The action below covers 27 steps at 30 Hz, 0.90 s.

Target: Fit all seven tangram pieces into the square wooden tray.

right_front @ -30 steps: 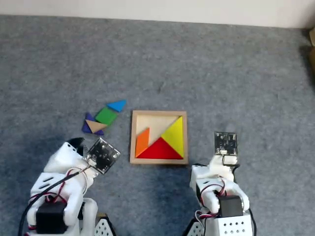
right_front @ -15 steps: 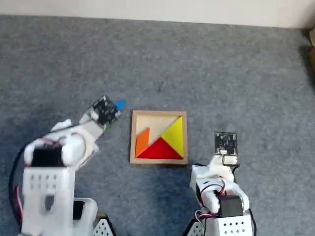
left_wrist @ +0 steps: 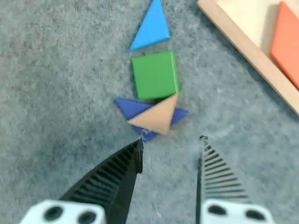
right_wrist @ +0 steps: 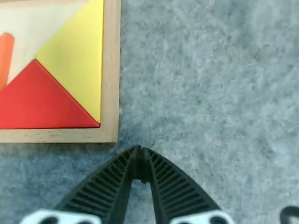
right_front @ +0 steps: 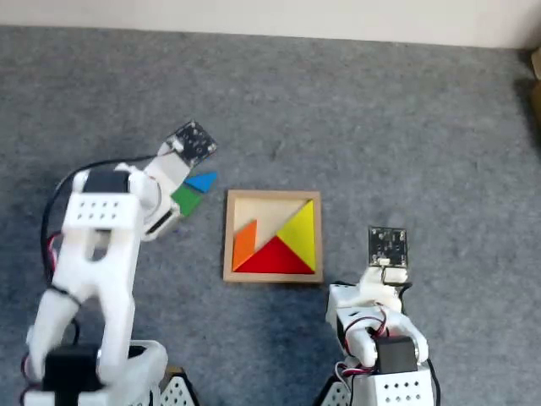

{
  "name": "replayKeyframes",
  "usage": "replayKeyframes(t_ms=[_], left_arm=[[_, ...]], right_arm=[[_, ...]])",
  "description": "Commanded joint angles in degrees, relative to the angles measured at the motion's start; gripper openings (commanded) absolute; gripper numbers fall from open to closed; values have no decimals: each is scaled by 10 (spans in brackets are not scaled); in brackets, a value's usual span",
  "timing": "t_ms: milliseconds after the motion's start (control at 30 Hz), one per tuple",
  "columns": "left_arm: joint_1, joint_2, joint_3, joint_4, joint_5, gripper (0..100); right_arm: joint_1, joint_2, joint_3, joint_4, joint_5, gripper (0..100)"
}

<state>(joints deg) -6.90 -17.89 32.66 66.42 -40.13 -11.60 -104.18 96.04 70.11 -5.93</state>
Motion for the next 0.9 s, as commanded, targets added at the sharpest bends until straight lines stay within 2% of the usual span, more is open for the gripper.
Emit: replayKeyframes(t_ms=[0,367,600,867], left_arm=[[-2,64,-65,-25,40,192],[-3,246,-193,-4,56,193],[1,265,-277,41,60,191],[64,277,-333,42,93,193]], right_arm=[[2,-12,62,4,-4,5],[2,-12,62,4,-4,5],[2,-12,62,4,-4,5],[2,-12,62,4,-4,5]])
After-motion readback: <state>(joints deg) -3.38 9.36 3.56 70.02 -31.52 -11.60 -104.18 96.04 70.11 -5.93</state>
